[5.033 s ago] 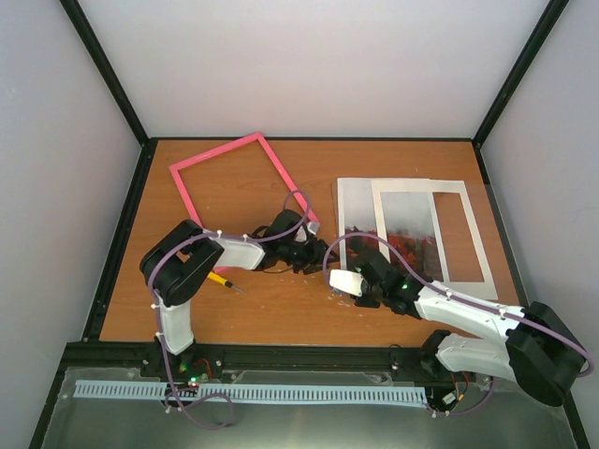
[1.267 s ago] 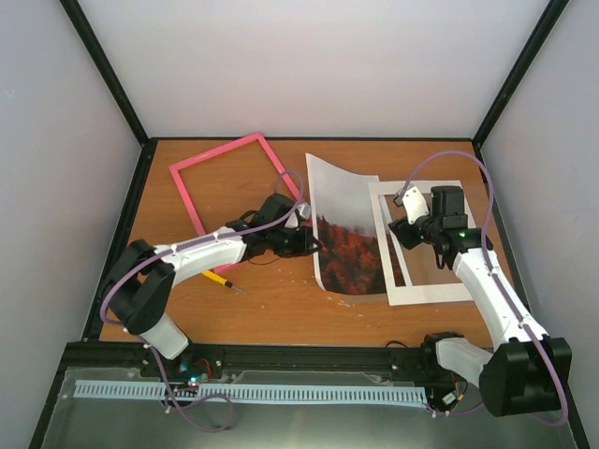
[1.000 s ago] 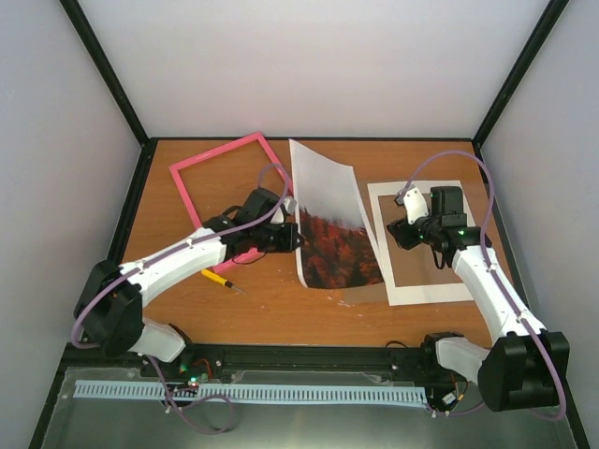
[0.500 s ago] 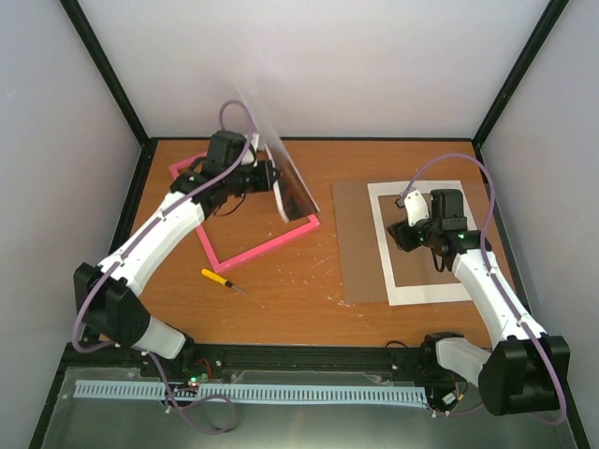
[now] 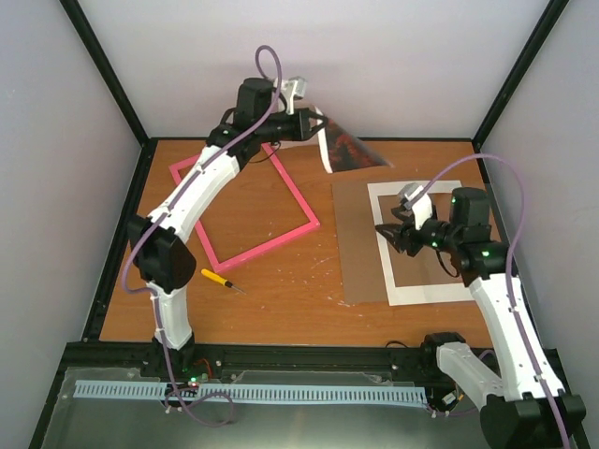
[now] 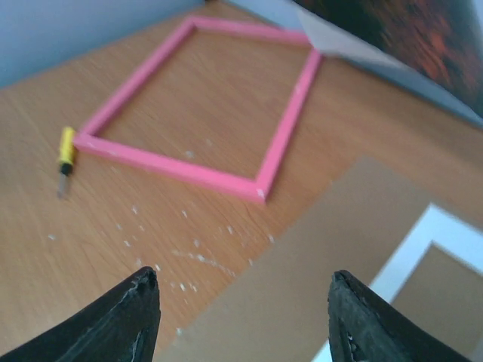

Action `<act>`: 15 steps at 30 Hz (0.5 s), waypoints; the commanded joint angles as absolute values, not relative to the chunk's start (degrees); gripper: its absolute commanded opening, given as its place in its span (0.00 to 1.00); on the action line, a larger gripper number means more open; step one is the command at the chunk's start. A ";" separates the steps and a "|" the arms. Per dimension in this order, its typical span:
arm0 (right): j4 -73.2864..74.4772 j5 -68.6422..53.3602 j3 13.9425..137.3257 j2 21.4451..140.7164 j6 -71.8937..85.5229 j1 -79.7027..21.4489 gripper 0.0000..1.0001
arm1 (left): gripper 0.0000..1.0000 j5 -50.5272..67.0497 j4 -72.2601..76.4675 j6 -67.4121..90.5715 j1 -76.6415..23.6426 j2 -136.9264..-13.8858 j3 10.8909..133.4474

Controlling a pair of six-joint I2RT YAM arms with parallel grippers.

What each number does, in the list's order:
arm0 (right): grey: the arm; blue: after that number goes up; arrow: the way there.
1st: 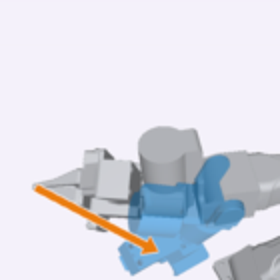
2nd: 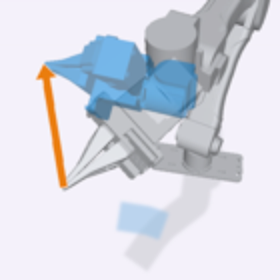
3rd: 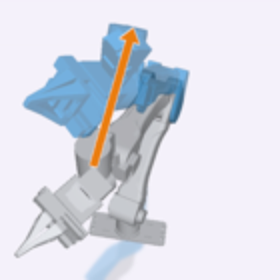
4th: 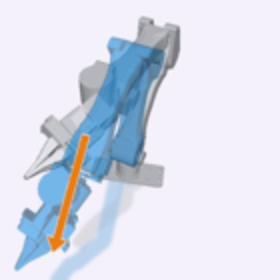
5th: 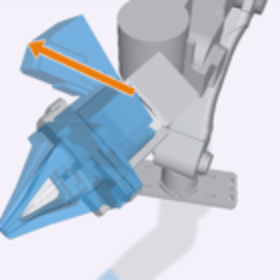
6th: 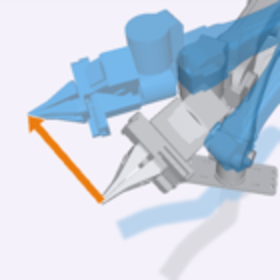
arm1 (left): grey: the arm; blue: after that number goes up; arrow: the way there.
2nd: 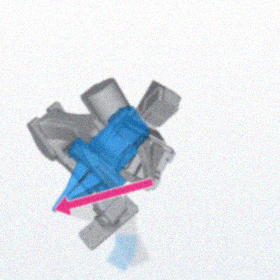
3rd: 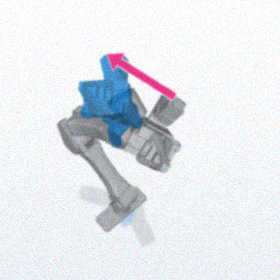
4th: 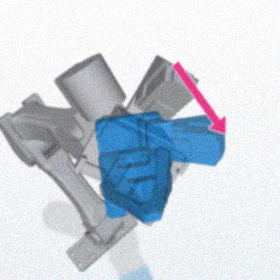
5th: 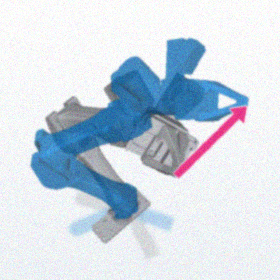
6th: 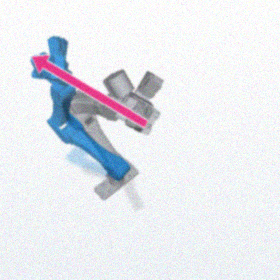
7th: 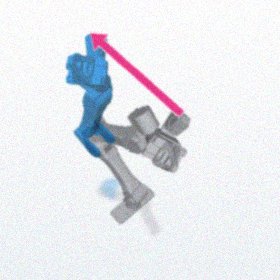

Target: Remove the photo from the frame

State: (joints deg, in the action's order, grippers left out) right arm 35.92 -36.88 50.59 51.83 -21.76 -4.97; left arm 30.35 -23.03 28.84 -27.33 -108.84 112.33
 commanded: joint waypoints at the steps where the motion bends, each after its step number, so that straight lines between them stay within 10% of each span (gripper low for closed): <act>1: 42.82 -48.24 60.88 50.51 -23.06 -4.49 0.60 | 0.01 38.75 -20.16 28.29 -30.74 -111.72 123.58; 7: 48.53 -56.31 70.88 51.74 -21.18 -4.48 0.60 | 0.01 42.96 -15.77 31.49 -33.64 -109.47 117.65; 15: 44.13 -55.74 65.30 51.86 -19.93 -4.44 0.60 | 0.01 45.85 24.60 59.72 -33.99 -99.40 70.50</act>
